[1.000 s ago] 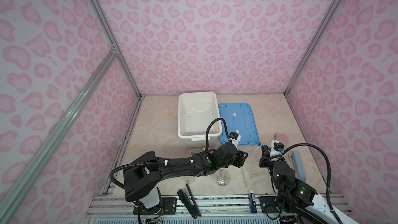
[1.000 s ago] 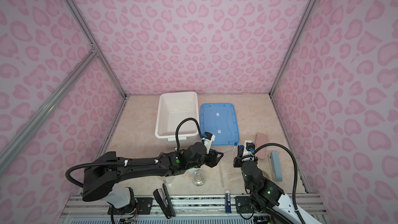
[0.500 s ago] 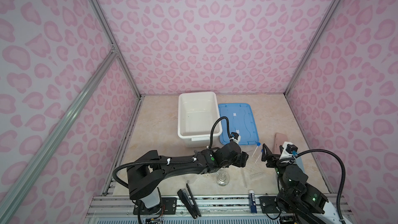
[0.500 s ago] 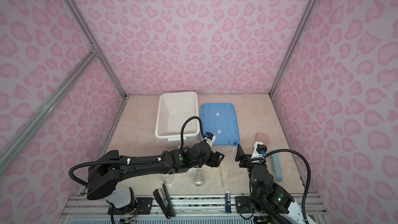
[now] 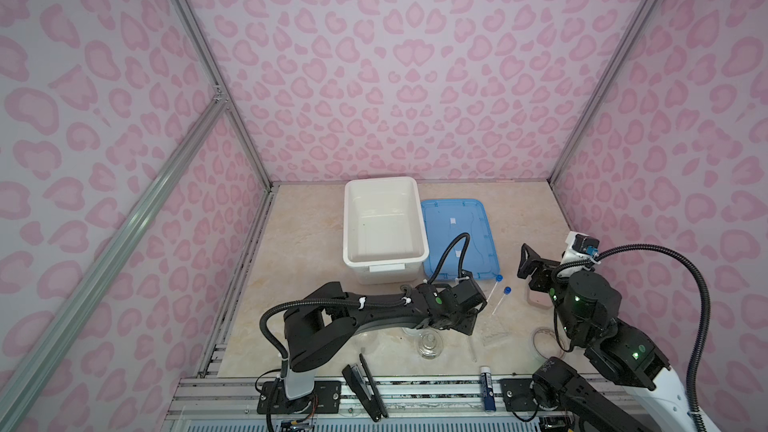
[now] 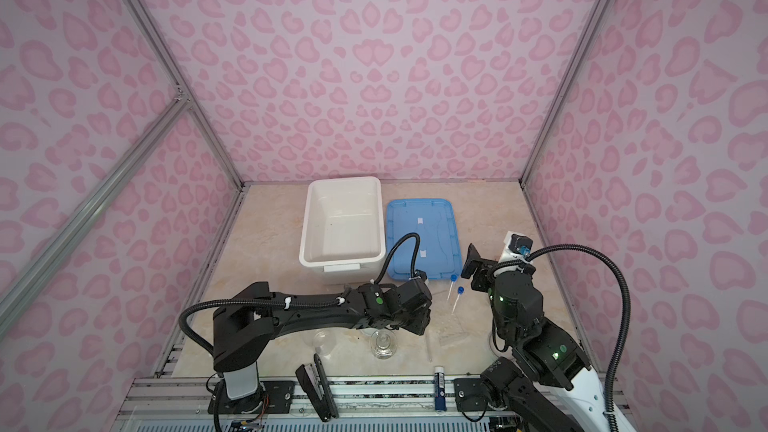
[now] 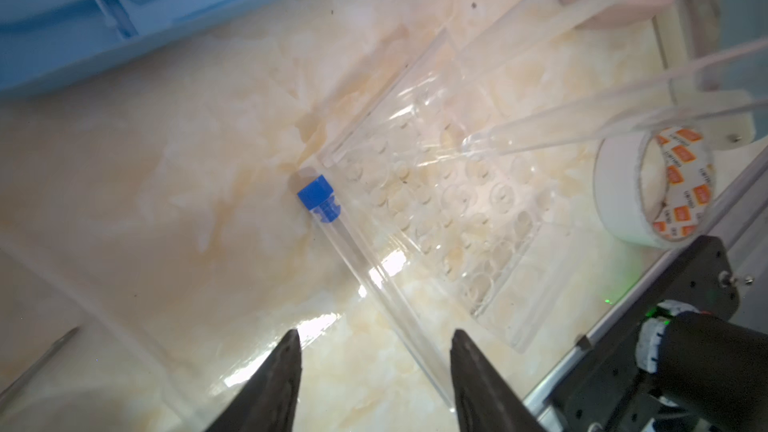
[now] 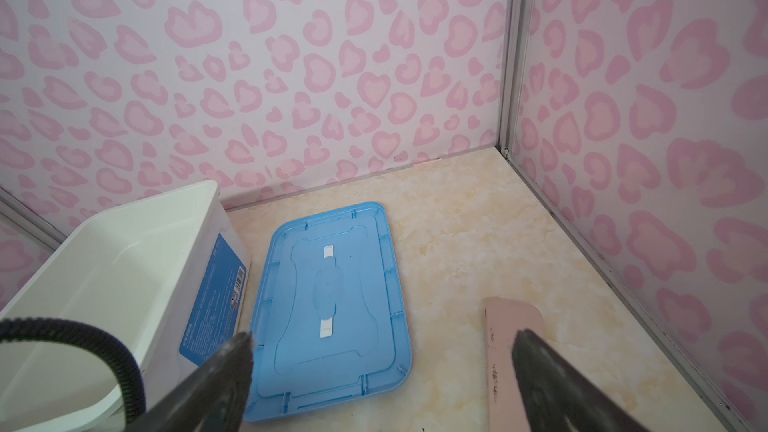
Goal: Organize the chemistry lab equipment
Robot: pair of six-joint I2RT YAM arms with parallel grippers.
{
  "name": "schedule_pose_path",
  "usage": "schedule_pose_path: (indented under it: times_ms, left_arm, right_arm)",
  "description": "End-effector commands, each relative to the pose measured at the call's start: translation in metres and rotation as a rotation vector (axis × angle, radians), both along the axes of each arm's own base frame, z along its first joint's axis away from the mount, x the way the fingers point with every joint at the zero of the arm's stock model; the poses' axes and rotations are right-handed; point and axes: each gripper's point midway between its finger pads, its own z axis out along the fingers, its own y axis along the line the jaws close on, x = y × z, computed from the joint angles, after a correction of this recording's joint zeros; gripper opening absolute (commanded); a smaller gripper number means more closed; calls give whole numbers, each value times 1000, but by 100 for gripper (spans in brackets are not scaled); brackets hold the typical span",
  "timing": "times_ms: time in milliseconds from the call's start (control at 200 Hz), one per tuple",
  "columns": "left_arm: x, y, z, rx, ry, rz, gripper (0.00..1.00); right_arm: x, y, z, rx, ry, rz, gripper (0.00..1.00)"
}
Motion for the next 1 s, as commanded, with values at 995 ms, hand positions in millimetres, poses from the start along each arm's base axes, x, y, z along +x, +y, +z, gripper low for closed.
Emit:
schedule_pose_path:
  times_ms: [995]
  left_arm:
    - [14,20,-40,251,38,56,25]
  right_arm:
    - [16,8,-48,137,193,149,97]
